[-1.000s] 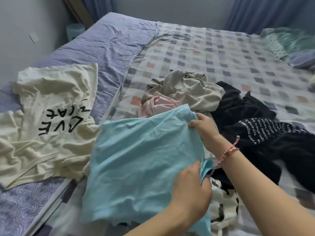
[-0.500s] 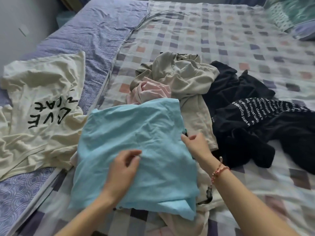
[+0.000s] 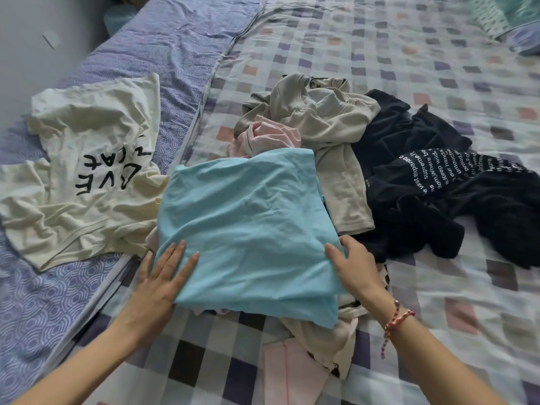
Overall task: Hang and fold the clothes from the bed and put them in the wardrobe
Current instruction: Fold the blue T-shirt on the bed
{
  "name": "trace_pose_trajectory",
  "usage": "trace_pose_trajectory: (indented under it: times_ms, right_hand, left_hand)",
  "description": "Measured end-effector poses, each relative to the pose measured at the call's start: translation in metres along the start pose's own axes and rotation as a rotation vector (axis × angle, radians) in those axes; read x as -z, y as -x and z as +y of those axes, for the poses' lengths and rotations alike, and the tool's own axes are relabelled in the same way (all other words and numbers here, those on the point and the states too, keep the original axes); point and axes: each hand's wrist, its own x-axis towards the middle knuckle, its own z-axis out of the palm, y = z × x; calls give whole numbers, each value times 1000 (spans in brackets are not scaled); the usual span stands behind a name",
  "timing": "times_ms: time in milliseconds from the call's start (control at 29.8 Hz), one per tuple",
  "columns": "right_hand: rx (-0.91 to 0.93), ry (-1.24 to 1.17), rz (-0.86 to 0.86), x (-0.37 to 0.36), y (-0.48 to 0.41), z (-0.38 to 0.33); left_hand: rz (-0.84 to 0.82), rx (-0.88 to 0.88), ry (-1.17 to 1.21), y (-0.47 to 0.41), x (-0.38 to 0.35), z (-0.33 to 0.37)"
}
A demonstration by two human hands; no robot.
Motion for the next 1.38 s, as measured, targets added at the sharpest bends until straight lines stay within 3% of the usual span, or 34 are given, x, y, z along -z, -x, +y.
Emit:
trace_pose_trajectory:
  times_ms: [201, 369, 470, 571, 638, 705, 806, 907, 974, 1041, 1142, 1276, 1377]
  right_hand:
    - [-28, -78, 89, 3, 37, 3]
    - [-202, 105, -135, -21, 55, 35]
    - [-196, 213, -91, -22, 35, 36]
    - [-15, 275, 96, -17, 0, 10]
    - [166, 333, 121, -17, -29, -24]
    - [373, 394, 79, -28, -67, -67]
    - [515, 558, -42, -39, -121, -117]
    - [432, 730, -145, -30, -157, -136]
    - [348, 609, -241, -21, -170, -131]
    - [312, 524, -333, -11, -173, -119]
    - [332, 486, -415, 3, -179, -105]
    - [345, 344, -226, 9, -195, -113]
    - [371, 437, -4, -16, -209, -107]
  left_hand:
    - [-4, -68, 40, 20, 14, -4]
    - [-182, -139, -7, 34, -8, 2]
    - [-101, -234, 89, 27, 0, -8]
    - [94, 79, 336, -21, 28, -32]
    - [170, 309, 434, -64, 40, -53]
    - [155, 410, 501, -109, 51, -74]
    - [60, 313, 468, -167, 56, -89]
    - [-93, 116, 350, -199, 48, -95]
    - [-200, -3, 166, -213, 34, -107]
    - [-144, -144, 27, -216, 21, -117]
    - [29, -131, 167, -216, 13, -131]
    - [156, -37, 251, -227, 22, -147]
    - [157, 98, 268, -233, 9, -144]
